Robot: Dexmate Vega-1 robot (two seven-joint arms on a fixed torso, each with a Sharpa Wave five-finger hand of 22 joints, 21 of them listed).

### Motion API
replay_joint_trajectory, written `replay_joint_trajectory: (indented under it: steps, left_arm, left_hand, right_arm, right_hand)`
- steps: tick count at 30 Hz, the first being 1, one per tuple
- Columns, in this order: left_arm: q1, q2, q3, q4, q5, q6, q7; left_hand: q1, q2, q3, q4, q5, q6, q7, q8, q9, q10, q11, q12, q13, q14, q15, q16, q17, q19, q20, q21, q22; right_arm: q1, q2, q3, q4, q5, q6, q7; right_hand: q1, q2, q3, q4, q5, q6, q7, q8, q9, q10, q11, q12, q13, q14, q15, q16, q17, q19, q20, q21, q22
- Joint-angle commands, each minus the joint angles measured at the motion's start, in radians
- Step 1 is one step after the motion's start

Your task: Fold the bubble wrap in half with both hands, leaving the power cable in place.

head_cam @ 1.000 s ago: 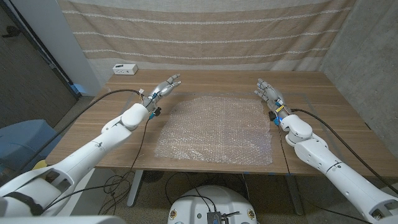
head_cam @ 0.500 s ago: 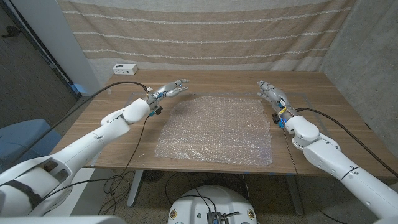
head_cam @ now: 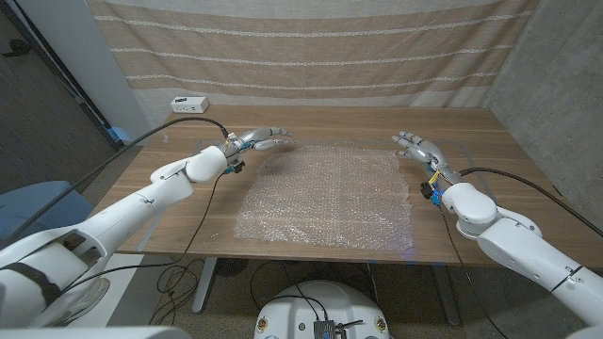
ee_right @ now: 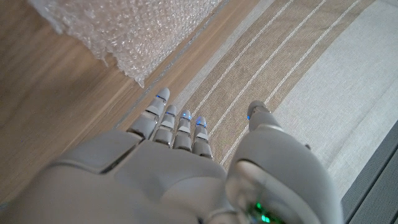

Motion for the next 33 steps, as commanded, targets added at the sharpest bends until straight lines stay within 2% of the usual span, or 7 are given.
replay_joint_trajectory:
  steps: [1,6,9,18,20,24,33]
  left_arm:
    - [-0.018,0.019,0.022,-0.006,0.083,-0.028,0.002]
    - [-0.026,0.022,0.033,-0.009,0.140,-0.039,0.025]
    - [-0.031,0.022,0.041,-0.009,0.173,-0.046,0.038]
    - [-0.062,0.010,0.071,0.017,0.216,-0.062,0.013]
    - [-0.074,0.007,0.083,0.019,0.241,-0.053,0.004]
    - [-0.094,-0.003,0.099,0.041,0.246,-0.054,-0.023]
    - [-0.125,-0.017,0.136,0.044,0.274,0.001,-0.098]
  left_hand:
    - [0.017,-0.005,-0.001,-0.013,0.005,0.043,0.002,0.006,0.003,0.044,-0.002,0.012,0.005,0.024,-0.012,0.004,-0.002,0.009,0.000,0.006,0.006]
    - [0.028,-0.003,-0.004,-0.026,0.007,0.114,-0.022,0.014,0.002,0.066,-0.006,0.006,0.005,0.043,-0.021,-0.001,-0.002,0.018,0.006,0.005,0.006]
    - [0.045,-0.001,-0.002,-0.043,0.006,0.193,-0.062,0.019,0.001,0.089,-0.011,0.001,0.006,0.059,-0.029,-0.004,-0.002,0.027,0.009,0.003,0.006]
    - [0.047,0.011,-0.008,-0.033,-0.003,0.251,-0.029,0.010,0.001,0.135,-0.018,0.003,0.006,0.072,-0.043,-0.003,0.002,0.030,0.031,-0.001,0.007]
    - [0.033,0.015,-0.017,-0.009,-0.007,0.225,-0.028,-0.010,0.001,0.137,-0.018,-0.002,0.007,0.069,-0.043,-0.002,0.007,0.028,0.033,-0.003,0.008]
    - [-0.041,0.002,-0.027,0.094,-0.011,0.118,-0.052,-0.063,0.003,0.119,-0.017,-0.028,0.008,0.054,-0.038,-0.008,0.010,0.016,0.046,-0.012,0.010]
    - [-0.086,0.000,-0.030,0.155,-0.005,0.136,-0.042,-0.047,0.004,0.129,-0.028,-0.034,0.008,0.040,-0.043,-0.012,0.009,0.004,0.052,-0.020,0.011]
  right_arm:
    - [-0.127,-0.079,0.075,-0.188,-0.006,-0.218,-0.088]
    - [-0.163,-0.098,0.097,-0.265,-0.007,-0.337,-0.132]
    - [-0.183,-0.106,0.113,-0.305,0.003,-0.401,-0.145]
    - [-0.223,-0.098,0.143,-0.387,0.030,-0.564,-0.193]
    - [-0.218,-0.100,0.142,-0.413,0.036,-0.630,-0.210]
    - [-0.208,-0.099,0.140,-0.441,0.044,-0.708,-0.227]
    - [-0.199,-0.087,0.156,-0.502,0.073,-0.865,-0.257]
  right_hand:
    - [0.018,0.000,0.004,-0.011,-0.008,0.018,-0.002,0.007,0.006,0.018,0.000,0.005,0.002,0.019,0.000,0.006,0.003,0.012,0.000,0.004,0.003]
    - [0.032,-0.001,0.008,-0.024,-0.016,0.044,0.019,0.013,0.006,0.027,-0.004,0.006,0.002,0.028,0.000,0.006,0.003,0.024,0.000,0.006,0.003]
    - [0.040,-0.002,0.009,-0.031,-0.022,0.063,0.037,0.017,0.007,0.048,0.001,0.011,0.003,0.040,-0.003,0.008,0.004,0.038,-0.003,0.008,0.004]
    - [0.049,0.000,0.007,-0.040,-0.031,0.096,0.038,0.018,0.007,0.091,0.007,0.017,0.003,0.096,-0.015,0.023,0.008,0.079,-0.003,0.017,0.004]
    - [0.050,0.001,0.007,-0.040,-0.031,0.100,0.039,0.019,0.007,0.097,0.008,0.018,0.003,0.103,-0.017,0.025,0.009,0.087,0.000,0.019,0.004]
    - [0.047,-0.002,0.002,-0.040,-0.034,0.116,0.058,0.020,0.007,0.116,0.017,0.021,0.003,0.122,-0.018,0.030,0.011,0.106,0.001,0.023,0.005]
    - [0.036,-0.003,0.000,-0.035,-0.033,0.148,0.065,0.021,0.007,0.172,0.024,0.029,0.004,0.203,-0.028,0.049,0.014,0.173,0.008,0.039,0.006]
